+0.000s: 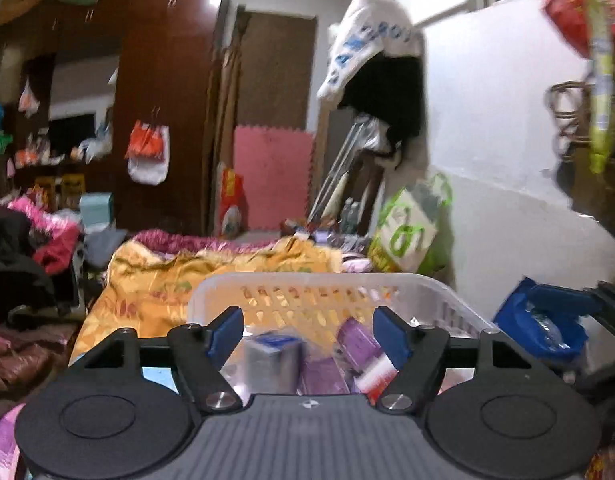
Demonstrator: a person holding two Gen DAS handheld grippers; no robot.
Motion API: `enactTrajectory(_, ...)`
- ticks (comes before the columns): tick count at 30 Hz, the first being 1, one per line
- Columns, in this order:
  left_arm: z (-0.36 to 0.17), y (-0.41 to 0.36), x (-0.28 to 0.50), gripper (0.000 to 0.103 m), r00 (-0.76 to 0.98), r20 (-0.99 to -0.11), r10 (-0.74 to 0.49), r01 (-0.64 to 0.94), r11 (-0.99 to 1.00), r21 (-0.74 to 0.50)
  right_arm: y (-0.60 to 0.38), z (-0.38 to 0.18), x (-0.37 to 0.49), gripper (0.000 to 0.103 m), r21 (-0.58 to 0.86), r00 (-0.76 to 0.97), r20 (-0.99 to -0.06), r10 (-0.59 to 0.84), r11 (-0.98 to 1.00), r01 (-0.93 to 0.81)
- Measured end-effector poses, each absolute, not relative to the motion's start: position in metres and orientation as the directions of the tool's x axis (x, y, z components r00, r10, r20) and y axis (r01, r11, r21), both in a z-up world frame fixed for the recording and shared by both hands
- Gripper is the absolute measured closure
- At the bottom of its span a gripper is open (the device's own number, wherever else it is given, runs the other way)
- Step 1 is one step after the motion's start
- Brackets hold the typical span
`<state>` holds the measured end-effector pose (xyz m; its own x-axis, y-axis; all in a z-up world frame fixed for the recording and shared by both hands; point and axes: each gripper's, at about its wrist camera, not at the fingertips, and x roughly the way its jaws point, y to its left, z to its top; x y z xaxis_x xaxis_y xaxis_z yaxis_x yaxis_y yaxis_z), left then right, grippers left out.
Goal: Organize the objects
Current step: 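Carry both packets over the white basket and open both grippers, then grasp the clear-wrapped white ball with the left gripper while the right gripper reaches the red-wrapped ball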
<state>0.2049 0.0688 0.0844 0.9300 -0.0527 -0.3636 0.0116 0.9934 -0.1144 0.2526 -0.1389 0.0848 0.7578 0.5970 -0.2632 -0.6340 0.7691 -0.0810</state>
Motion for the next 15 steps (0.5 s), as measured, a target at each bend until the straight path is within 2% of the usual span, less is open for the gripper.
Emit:
enactTrajectory(1, 0.081, 0.068, 0.190, 0.017, 0.931, -0.360, -0.069, 0.032, 0.994, -0.107, -0.147, 0.083, 0.243, 0.000, -0.063, 0.747, -0.252, 0.616, 0.759, -0.647)
enactTrajectory(3, 0.068, 0.064, 0.163, 0.014, 0.926, -0.365, -0.091, 0.068, 0.995, -0.074, -0.159, 0.077, 0.227, 0.000, -0.045, 0.735, -0.235, 0.635, 0.749, -0.661)
enactTrajectory(5, 0.047, 0.056, 0.142, 0.014, 0.915, -0.392, -0.092, 0.085, 0.996, -0.034, -0.165, 0.067, 0.215, 0.000, -0.049, 0.734, -0.234, 0.638, 0.746, -0.664)
enactTrajectory(7, 0.022, 0.049, 0.134, 0.014, 0.887, -0.454, -0.088, 0.100, 0.995, 0.001, -0.166, 0.055, 0.212, 0.000, -0.054, 0.737, -0.248, 0.629, 0.750, -0.659)
enactTrajectory(10, -0.005, 0.044, 0.135, 0.014, 0.859, -0.504, -0.090, 0.109, 0.994, 0.008, -0.167, 0.037, 0.217, 0.000, -0.021, 0.716, -0.286, 0.636, 0.743, -0.669)
enactTrajectory(14, -0.023, 0.036, 0.144, 0.015, 0.827, -0.558, -0.072, 0.108, 0.994, 0.031, -0.164, 0.026, 0.233, 0.000, 0.039, 0.695, -0.318, 0.645, 0.741, -0.670)
enactTrajectory(15, -0.027, 0.034, 0.145, 0.018, 0.822, -0.565, -0.068, 0.105, 0.994, 0.033, -0.164, 0.024, 0.236, 0.000, 0.057, 0.686, -0.328, 0.649, 0.739, -0.672)
